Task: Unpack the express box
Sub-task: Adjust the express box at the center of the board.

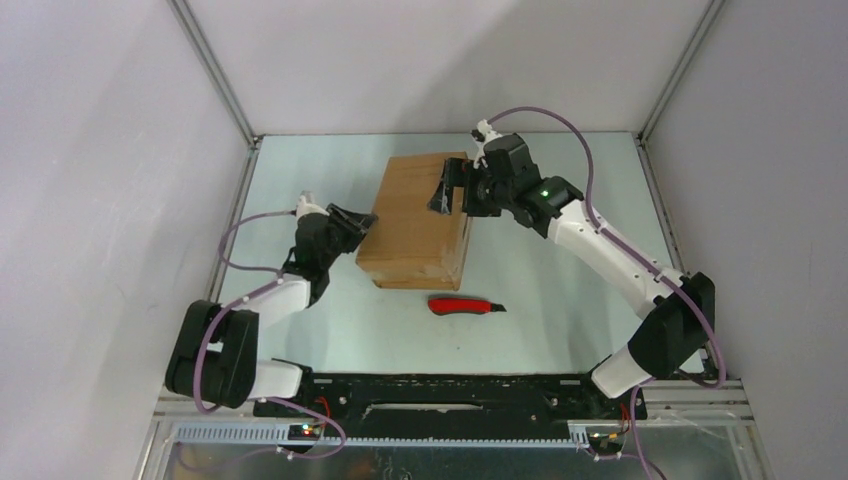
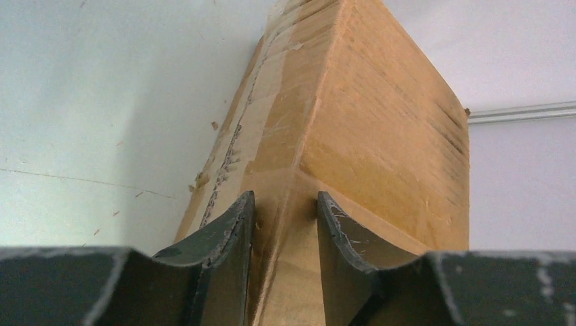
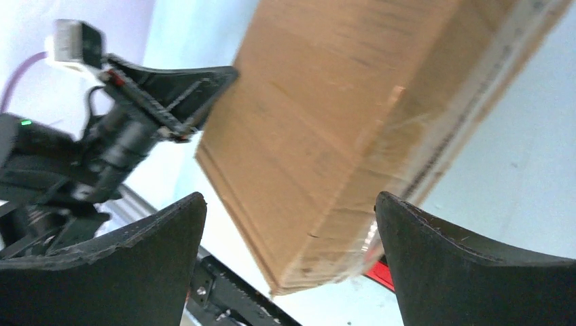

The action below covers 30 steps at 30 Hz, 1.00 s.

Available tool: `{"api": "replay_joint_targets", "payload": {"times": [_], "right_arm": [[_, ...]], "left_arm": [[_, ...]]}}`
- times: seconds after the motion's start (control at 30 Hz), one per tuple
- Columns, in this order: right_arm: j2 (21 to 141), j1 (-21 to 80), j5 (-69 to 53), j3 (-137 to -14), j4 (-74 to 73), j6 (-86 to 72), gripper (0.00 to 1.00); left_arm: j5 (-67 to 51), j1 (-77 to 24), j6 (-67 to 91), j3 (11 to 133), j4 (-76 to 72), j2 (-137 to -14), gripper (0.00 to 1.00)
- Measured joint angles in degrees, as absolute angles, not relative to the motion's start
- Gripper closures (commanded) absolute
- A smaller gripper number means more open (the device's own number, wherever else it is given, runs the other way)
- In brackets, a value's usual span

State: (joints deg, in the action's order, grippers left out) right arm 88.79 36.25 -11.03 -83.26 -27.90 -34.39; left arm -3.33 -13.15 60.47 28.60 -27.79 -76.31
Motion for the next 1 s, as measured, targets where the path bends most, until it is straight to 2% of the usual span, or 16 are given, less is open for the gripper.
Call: {"api": "replay_joint_targets", "payload": {"times": [0.17,0.37,0.5,0.7,1.0], "right_arm": [[88.53,33.08,-7.22,-81.47,-30.83,-32.86,0.01],[88.18,29.32,-9.41,-74.65,-28.27,-31.88,0.00],[89.10,29.30,-12.53,-72.20,-24.56,-32.16,0.00],[94.15,30.04,-16.82,-72.03,-14.33,-35.53,0.01],[98.45,32.93,-15.77,-73.45,-13.02,-37.91,0.01]], "left_arm": [[-2.96,-12.58,59.07,31.64,-23.97,-77.60,0.60],[-0.95,-11.14,57.28,33.50,-20.64,-78.35,0.60],[1.93,-9.72,55.81,34.06,-18.17,-79.31,0.60],[2.39,-10.15,52.45,32.40,-6.02,-82.52,0.59],[1.10,-12.16,50.37,31.81,-0.56,-77.80,0.55]]}}
